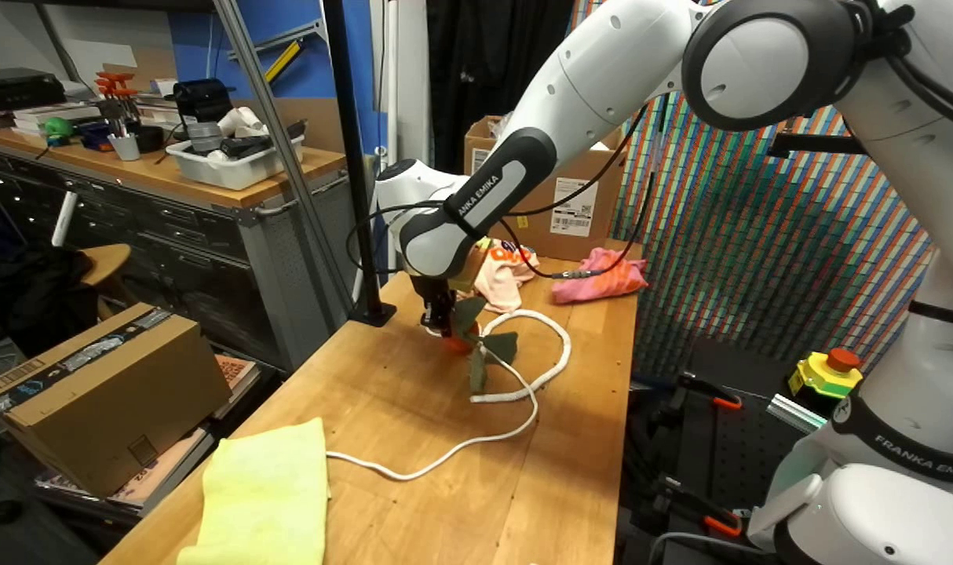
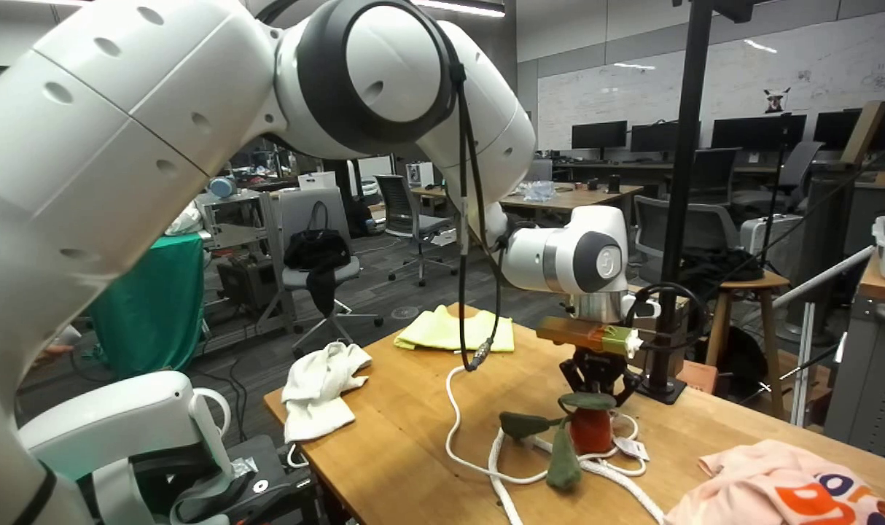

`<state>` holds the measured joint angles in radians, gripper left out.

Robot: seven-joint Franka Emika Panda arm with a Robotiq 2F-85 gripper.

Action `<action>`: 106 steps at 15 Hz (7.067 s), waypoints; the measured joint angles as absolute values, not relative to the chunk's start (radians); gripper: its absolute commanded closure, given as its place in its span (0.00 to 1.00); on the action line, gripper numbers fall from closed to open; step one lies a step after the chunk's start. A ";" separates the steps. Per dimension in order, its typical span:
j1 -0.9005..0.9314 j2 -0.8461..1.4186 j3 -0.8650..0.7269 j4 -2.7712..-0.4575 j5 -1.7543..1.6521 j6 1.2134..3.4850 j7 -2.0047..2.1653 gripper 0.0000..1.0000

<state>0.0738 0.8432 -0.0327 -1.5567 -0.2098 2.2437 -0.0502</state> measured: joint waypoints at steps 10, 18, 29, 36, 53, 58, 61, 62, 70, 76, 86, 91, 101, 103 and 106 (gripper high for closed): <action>0.124 0.823 0.045 -1.517 -0.208 2.254 -0.050 0.91; 0.127 0.842 0.069 -1.465 -0.133 2.351 -0.049 0.91; 0.147 0.953 0.072 -1.343 -0.092 2.539 0.003 0.90; 0.181 1.040 0.019 -1.273 -0.092 2.594 0.065 0.59; 0.193 0.992 -0.038 -1.267 -0.099 2.575 0.087 0.00; 0.185 0.871 -0.061 -1.420 -0.107 2.571 0.087 0.00; 0.164 0.778 -0.069 -1.552 -0.110 2.571 0.086 0.00; 0.155 0.748 -0.072 -1.598 -0.110 2.572 0.086 0.00; 0.062 0.560 -0.081 -1.924 -0.100 2.580 0.084 0.00; -0.042 0.459 -0.032 -2.104 -0.014 2.581 -0.018 0.00; -0.199 0.411 0.020 -2.304 0.226 2.633 -0.189 0.00; -0.252 0.409 0.050 -2.373 0.324 2.681 -0.254 0.00; -0.325 0.389 0.090 -2.485 0.410 2.765 -0.338 0.00; -0.343 0.388 0.101 -2.502 0.429 2.779 -0.352 0.00; -0.375 0.388 0.120 -2.524 0.466 2.792 -0.381 0.00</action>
